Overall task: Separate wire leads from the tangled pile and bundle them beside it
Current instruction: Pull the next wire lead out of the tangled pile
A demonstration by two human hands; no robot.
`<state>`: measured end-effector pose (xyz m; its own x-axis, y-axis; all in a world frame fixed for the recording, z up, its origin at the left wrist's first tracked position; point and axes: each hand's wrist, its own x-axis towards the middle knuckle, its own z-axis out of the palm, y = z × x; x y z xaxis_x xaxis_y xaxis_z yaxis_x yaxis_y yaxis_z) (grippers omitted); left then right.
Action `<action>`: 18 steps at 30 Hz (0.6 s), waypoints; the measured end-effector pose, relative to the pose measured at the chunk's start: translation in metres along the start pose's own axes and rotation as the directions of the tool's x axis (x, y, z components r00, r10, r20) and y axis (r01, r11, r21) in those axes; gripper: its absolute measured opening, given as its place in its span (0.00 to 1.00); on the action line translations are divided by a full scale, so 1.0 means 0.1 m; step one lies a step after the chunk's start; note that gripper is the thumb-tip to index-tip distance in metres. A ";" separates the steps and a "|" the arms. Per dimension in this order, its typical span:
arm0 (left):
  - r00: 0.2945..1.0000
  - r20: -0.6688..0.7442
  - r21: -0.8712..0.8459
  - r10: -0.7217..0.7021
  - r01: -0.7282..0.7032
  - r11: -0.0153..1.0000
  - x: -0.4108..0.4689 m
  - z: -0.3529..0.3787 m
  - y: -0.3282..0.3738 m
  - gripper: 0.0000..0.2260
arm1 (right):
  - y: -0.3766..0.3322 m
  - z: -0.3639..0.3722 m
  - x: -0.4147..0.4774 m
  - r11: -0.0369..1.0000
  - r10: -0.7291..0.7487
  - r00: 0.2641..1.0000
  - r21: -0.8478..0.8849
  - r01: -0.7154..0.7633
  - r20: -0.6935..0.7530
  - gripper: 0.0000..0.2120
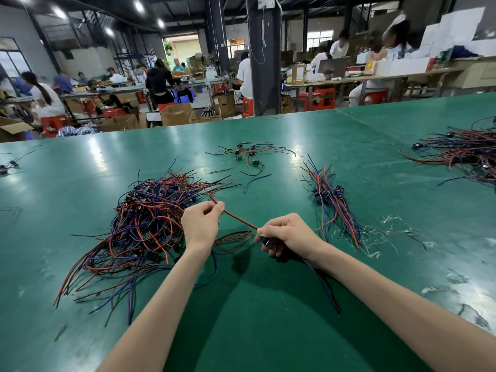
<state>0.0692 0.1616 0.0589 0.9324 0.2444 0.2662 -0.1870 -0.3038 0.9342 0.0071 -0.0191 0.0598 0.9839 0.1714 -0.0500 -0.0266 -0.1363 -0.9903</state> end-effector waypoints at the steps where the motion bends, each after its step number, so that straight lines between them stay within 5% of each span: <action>1: 1.000 -0.010 0.002 -0.007 0.007 1.000 0.02 -0.01 0.00 0.12 | 0.00 0.00 0.00 1.000 0.001 1.000 -0.004 -0.001 0.001 0.11; 7: 0.999 -0.037 0.029 0.015 -0.014 0.999 0.04 -0.05 0.01 0.12 | 0.01 -0.01 0.00 1.000 0.005 1.000 -0.013 -0.005 0.012 0.11; 13: 0.884 -0.020 0.363 0.467 -0.429 0.827 -0.05 -0.06 0.04 0.11 | 0.01 -0.03 0.00 1.000 0.008 1.000 -0.013 -0.008 0.026 0.11; 15: 0.895 -0.059 0.323 0.442 -0.401 0.857 -0.06 -0.06 0.07 0.11 | 0.00 -0.04 0.00 1.000 0.012 1.000 -0.005 -0.012 0.029 0.11; 18: 0.968 -0.112 0.124 0.223 -0.209 0.970 -0.04 -0.05 0.11 0.10 | -0.01 -0.04 0.01 1.000 0.007 0.999 -0.008 -0.007 0.034 0.11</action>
<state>0.0620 0.1622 0.0691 0.8267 0.2722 0.4924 -0.3379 -0.4596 0.8213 0.0083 -0.0226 0.0611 0.9772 0.2033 -0.0612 -0.0316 -0.1456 -0.9888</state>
